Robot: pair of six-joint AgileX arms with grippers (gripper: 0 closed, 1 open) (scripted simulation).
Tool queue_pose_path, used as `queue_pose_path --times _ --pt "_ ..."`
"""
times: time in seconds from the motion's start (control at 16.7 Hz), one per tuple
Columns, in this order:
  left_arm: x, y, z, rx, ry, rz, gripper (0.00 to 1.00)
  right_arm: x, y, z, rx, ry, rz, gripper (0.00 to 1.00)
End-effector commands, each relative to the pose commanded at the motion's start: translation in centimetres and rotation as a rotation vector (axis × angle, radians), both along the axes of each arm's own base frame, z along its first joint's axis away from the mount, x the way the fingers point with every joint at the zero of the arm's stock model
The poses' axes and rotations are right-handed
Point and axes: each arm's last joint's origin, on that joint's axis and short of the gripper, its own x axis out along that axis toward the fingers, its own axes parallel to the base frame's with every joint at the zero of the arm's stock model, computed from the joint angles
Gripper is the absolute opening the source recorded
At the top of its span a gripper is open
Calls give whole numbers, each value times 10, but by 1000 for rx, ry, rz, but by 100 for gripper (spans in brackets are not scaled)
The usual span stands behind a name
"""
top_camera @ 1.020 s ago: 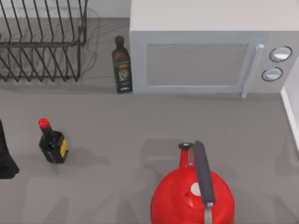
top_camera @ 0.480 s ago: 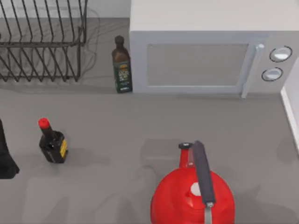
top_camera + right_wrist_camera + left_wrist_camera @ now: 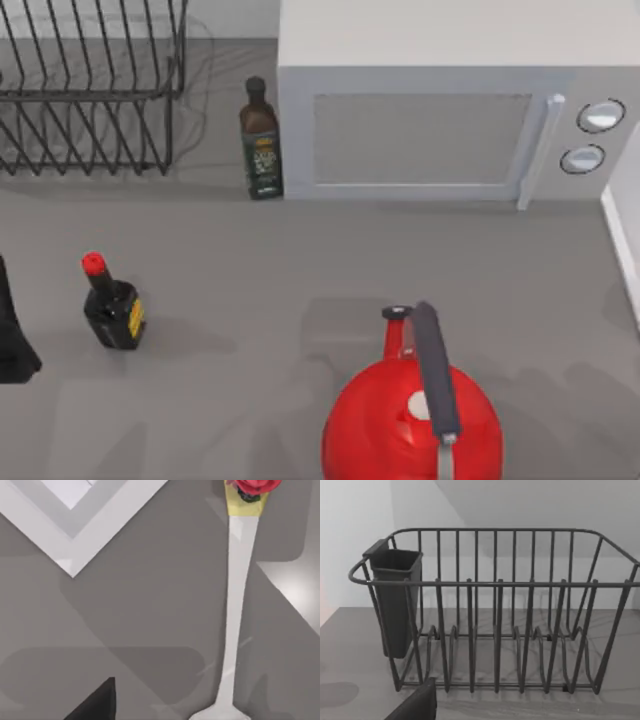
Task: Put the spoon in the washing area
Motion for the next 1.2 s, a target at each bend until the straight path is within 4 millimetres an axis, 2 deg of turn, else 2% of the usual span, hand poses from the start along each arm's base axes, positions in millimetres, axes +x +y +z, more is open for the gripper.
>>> queue_pose_path --times 0.12,0.54,0.72,1.02,1.2 --pt "0 0 0 0 0 0 100 6 -1 -1 4 41 -25 100" --pt "0 0 0 0 0 0 100 6 -1 -5 4 47 -25 100" --pt "0 0 0 0 0 0 100 10 -2 -28 4 49 -28 100" --pt "0 0 0 0 0 0 100 10 -2 -83 3 37 -27 100" --pt "0 0 0 0 0 0 100 7 -2 -100 4 46 -28 100"
